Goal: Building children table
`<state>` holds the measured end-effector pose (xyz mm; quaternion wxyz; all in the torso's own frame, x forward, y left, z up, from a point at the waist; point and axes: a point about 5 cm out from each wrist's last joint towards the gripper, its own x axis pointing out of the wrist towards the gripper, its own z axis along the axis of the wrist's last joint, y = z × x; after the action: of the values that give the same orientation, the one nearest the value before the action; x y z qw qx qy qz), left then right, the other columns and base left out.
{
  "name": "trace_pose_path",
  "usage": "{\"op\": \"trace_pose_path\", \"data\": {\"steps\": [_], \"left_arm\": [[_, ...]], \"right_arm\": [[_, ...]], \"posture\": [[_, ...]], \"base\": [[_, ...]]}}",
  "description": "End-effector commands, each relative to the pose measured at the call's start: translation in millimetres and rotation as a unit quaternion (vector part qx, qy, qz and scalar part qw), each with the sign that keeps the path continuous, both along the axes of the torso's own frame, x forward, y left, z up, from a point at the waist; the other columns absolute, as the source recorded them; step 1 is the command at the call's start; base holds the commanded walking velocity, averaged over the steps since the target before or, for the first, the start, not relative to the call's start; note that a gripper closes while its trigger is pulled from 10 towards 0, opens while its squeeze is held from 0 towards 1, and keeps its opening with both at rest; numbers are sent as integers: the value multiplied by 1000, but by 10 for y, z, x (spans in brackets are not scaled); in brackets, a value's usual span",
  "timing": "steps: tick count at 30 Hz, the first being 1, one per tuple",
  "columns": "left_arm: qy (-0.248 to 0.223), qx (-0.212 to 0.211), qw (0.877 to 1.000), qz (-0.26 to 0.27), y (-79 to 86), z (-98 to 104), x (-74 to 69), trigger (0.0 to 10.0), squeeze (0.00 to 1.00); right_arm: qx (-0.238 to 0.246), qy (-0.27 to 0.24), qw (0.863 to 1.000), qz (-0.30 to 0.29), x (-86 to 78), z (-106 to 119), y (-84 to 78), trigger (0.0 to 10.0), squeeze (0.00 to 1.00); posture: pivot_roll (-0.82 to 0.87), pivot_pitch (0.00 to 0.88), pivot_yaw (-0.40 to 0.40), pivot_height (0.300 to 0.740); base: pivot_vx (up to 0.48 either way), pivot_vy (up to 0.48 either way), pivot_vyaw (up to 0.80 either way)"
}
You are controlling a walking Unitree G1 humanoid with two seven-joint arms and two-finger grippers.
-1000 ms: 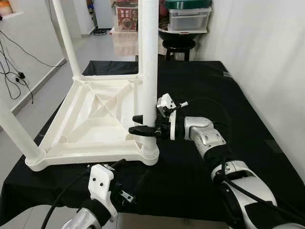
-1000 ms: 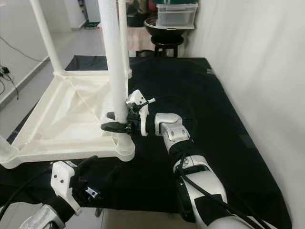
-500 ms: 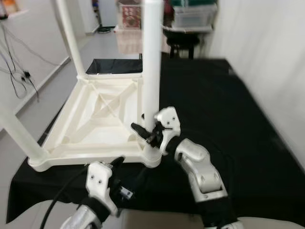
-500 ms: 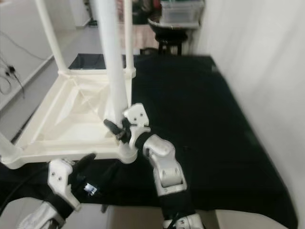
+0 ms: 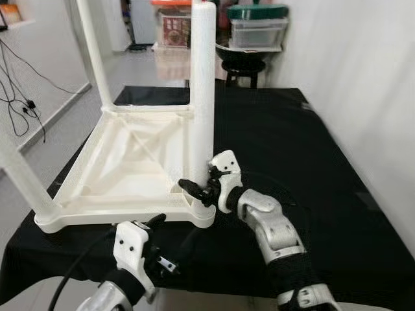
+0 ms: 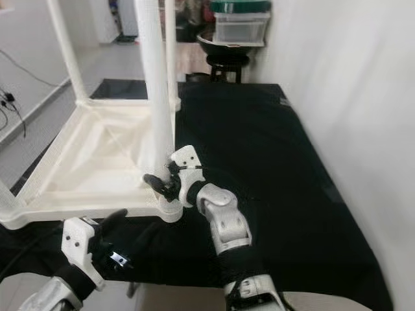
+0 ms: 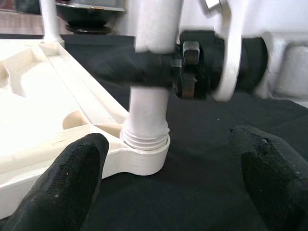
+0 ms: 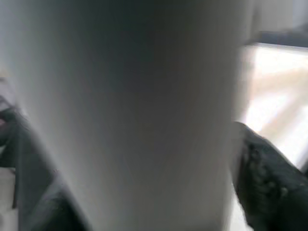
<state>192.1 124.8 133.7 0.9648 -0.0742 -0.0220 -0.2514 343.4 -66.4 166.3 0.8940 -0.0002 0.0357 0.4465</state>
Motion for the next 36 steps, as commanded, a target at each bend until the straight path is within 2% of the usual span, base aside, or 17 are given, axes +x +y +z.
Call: {"op": "trace_pose_path", "data": {"steps": [1,4,8,13,14,22,24,26,27,29,30,31,32,33,34,35,36], "left_arm": [[4,1,1000,2,5,-30,6,10000,0],[4,1,1000,2,1,-32,9,10000,0],[4,-1,1000,3,-12,-36,17,10000,0],[4,0,1000,3,-17,-38,16,10000,0],[4,-1,1000,4,-18,-38,14,10000,0],[5,-1,1000,5,-24,-40,-2,10000,0],[5,-2,1000,4,-32,-40,-12,10000,0],[5,-2,1000,4,-32,-40,-12,10000,0],[5,-3,1000,4,-34,-34,-23,10000,0],[5,-3,1000,4,-33,-32,-30,10000,0],[5,-4,1000,4,-26,-26,-45,10000,0],[5,-4,1000,4,-20,-25,-52,10000,0],[5,-3,1000,5,-3,-19,-55,10000,0],[4,-3,1000,6,10,-14,-55,10000,0],[4,-3,1000,6,10,-14,-55,10000,0],[4,-3,1000,6,19,-10,-55,10000,0],[5,-2,1000,6,25,-14,-55,10000,0]], "right_arm": [[33,-31,996,73,45,223,17,10000,0],[28,-34,993,112,57,243,-3,10000,0],[-38,-3,976,215,112,89,-49,10000,0],[-43,5,976,214,150,83,-44,10000,0],[-26,14,979,204,188,111,-35,235,0],[18,36,977,210,240,161,-81,0,0],[24,41,976,214,209,88,-197,0,0],[24,41,976,214,209,88,-197,0,0],[11,33,976,216,141,-17,-322,0,0],[-1,26,978,206,89,-82,-370,0,0],[-15,30,985,167,9,-190,-384,0,0],[-17,33,987,158,-2,-207,-373,0,0],[-68,28,997,0,14,-320,-318,0,0],[-97,32,984,-148,-43,-387,-353,0,0],[-97,32,984,-148,-43,-387,-353,0,0],[-116,36,959,-257,-106,-419,-436,0,0],[-110,40,958,-263,-252,-424,-370,0,0]], "posture": [[-6,10,-34,740],[-6,9,-35,740],[15,3,-39,740],[18,3,-40,740],[27,4,-45,740],[28,8,-43,740],[21,12,-38,740],[21,12,-38,740],[2,26,-41,740],[1,28,-44,740],[0,35,-54,740],[0,36,-54,740],[-8,46,-46,740],[-14,53,-40,740],[-14,53,-40,740],[-14,53,-40,740],[-28,57,-23,740]], "base": [[0,0,0],[0,0,0],[0,0,0],[0,0,0],[0,0,0],[0,0,0],[0,0,0],[0,0,0],[0,0,0],[0,0,0],[0,0,0],[0,0,0],[0,0,0],[0,0,0],[0,0,0],[0,0,0],[0,0,0]]}}
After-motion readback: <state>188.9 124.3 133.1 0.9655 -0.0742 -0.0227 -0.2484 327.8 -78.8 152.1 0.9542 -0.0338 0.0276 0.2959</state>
